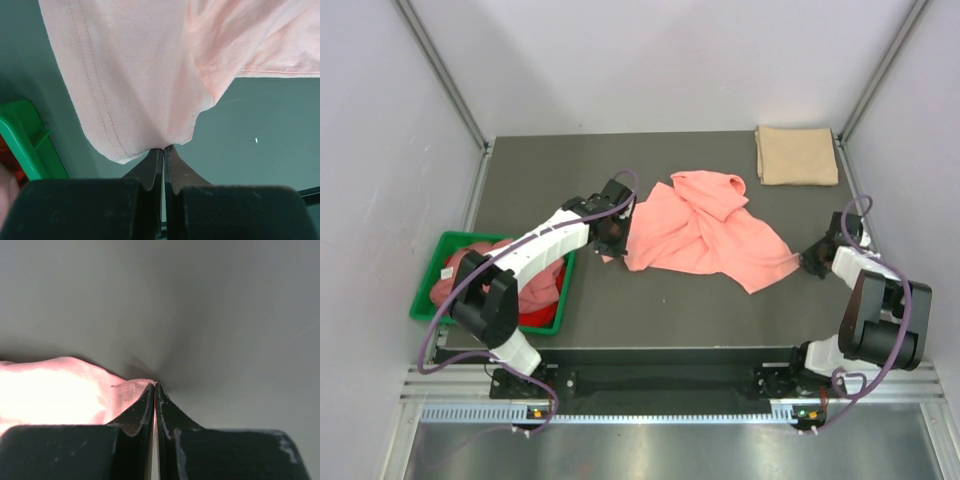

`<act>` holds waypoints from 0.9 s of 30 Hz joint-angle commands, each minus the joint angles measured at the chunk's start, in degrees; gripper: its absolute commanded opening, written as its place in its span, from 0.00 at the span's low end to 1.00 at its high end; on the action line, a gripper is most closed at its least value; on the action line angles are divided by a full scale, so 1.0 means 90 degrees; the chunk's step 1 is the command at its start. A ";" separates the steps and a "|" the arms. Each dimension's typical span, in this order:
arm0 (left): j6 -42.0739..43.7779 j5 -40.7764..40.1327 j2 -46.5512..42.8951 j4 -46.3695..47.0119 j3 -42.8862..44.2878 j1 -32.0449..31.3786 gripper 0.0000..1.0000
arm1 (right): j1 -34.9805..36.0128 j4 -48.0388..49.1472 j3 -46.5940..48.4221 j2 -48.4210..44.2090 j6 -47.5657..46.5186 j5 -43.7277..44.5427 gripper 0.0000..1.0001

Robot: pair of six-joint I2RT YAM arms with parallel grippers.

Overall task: Fold and stack the t-shirts
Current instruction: Flatten the tshirt out

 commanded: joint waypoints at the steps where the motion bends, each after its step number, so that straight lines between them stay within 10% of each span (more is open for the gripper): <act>1: 0.0013 -0.0035 -0.0361 0.0095 0.0087 -0.0002 0.00 | 0.0082 0.0012 -0.0209 0.0211 -0.0271 0.0158 0.00; 15: -0.0065 0.0033 -0.0605 -0.0032 0.0175 -0.0051 0.00 | 0.0072 -0.2088 0.0671 -0.2494 -0.0458 0.1243 0.00; 27: 0.0062 0.0248 -0.0381 0.0281 -0.0137 -0.0051 0.00 | 0.0072 -0.0965 -0.0189 -0.1491 -0.0574 0.0754 0.00</act>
